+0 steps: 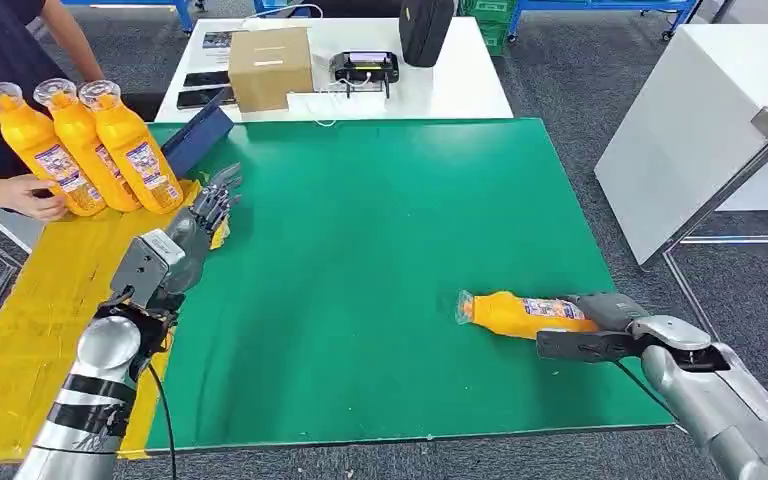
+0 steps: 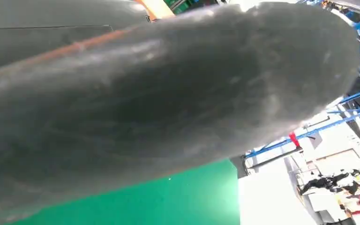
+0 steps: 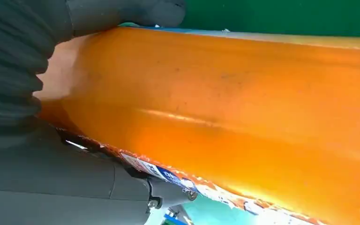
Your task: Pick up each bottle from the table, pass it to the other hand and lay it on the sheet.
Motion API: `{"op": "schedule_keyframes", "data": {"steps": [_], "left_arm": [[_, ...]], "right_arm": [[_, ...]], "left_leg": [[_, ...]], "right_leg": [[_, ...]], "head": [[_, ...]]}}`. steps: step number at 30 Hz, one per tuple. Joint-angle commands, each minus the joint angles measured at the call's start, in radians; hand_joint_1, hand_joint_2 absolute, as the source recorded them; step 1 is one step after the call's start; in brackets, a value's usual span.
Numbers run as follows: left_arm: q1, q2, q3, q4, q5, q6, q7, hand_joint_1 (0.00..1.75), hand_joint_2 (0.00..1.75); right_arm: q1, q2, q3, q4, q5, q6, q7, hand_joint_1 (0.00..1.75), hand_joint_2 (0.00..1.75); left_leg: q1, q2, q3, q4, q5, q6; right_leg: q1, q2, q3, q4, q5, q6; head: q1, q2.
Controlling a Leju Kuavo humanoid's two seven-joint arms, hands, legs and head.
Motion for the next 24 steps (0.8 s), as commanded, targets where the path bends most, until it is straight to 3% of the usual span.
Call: {"op": "schedule_keyframes", "data": {"steps": [1, 2, 3, 4, 5, 6, 8, 9, 11, 24], "left_arm": [[0.159, 0.005, 0.079, -0.11, 0.233, -0.103, 0.11, 0.0, 0.0], [0.204, -0.01, 0.09, -0.152, 0.326, -0.143, 0.146, 0.0, 0.0], [0.229, -0.026, 0.092, -0.176, 0.379, -0.157, 0.155, 0.0, 0.0], [0.257, -0.046, 0.082, -0.206, 0.42, -0.167, 0.15, 0.0, 1.75], [0.267, -0.051, 0.063, -0.22, 0.428, -0.163, 0.171, 0.0, 1.75], [0.273, -0.061, 0.045, -0.235, 0.432, -0.156, 0.171, 0.0, 1.75], [0.277, -0.084, 0.002, -0.273, 0.354, -0.094, 0.159, 0.0, 1.75], [0.279, -0.094, -0.017, -0.287, 0.346, -0.086, 0.159, 0.0, 1.75], [0.292, -0.114, -0.052, -0.313, 0.347, -0.072, 0.172, 0.0, 1.75], [0.316, -0.114, -0.133, -0.351, 0.339, -0.053, 0.143, 0.0, 1.75]], "right_arm": [[0.235, 0.399, -0.369, -0.318, -0.457, -0.089, 0.078, 1.75, 1.75], [0.275, 0.476, -0.389, -0.462, -0.559, -0.116, 0.139, 1.75, 1.75], [0.29, 0.485, -0.348, -0.549, -0.541, -0.164, 0.149, 1.75, 1.75], [0.306, 0.518, -0.327, -0.639, -0.565, -0.196, 0.154, 1.75, 1.75], [0.313, 0.53, -0.303, -0.687, -0.578, -0.204, 0.164, 1.75, 1.75], [0.317, 0.541, -0.283, -0.719, -0.587, -0.215, 0.167, 1.75, 1.75], [0.322, 0.559, -0.236, -0.756, -0.593, -0.23, 0.165, 1.75, 1.75], [0.322, 0.563, -0.218, -0.761, -0.594, -0.233, 0.162, 1.75, 1.75], [0.323, 0.572, -0.183, -0.758, -0.591, -0.244, 0.153, 1.75, 1.75], [0.303, 0.579, -0.131, -0.714, -0.605, -0.269, 0.138, 1.75, 1.75]], "left_leg": [[0.002, 0.004, 0.004, -0.004, 0.0, -0.002], [0.003, 0.009, 0.006, -0.006, -0.001, -0.003], [0.003, 0.009, 0.004, -0.004, -0.001, -0.003], [0.003, 0.014, 0.005, -0.005, -0.002, -0.004], [0.004, 0.014, 0.002, -0.002, -0.004, -0.005], [0.003, 0.019, 0.002, -0.002, -0.005, -0.008], [0.002, 0.012, -0.004, 0.0, -0.004, -0.007], [0.0, 0.0, -0.009, 0.002, -0.003, -0.007], [0.003, -0.004, -0.016, 0.002, 0.0, -0.007], [-0.001, -0.003, -0.016, -0.001, 0.003, -0.006]], "right_leg": [[0.002, 0.008, 0.004, -0.004, 0.002, -0.002], [0.003, 0.014, 0.005, -0.005, 0.003, -0.003], [0.003, 0.013, 0.004, -0.003, 0.002, -0.003], [0.003, 0.02, 0.002, -0.002, 0.002, -0.005], [0.004, 0.017, 0.0, 0.0, 0.001, -0.003], [0.004, 0.026, -0.004, 0.003, 0.001, -0.005], [0.003, 0.018, -0.011, 0.007, -0.002, -0.004], [0.001, 0.009, -0.013, 0.011, -0.005, -0.004], [0.002, 0.003, -0.017, 0.01, -0.004, -0.004], [-0.001, 0.001, -0.018, 0.008, -0.002, -0.003]], "head": [[0.0, 0.0], [0.001, 0.0], [0.002, 0.0], [0.001, 0.0], [0.0, 0.0], [0.001, 0.0], [-0.003, 0.0], [0.0, 0.0], [-0.001, 0.0], [0.0, 0.0]]}}
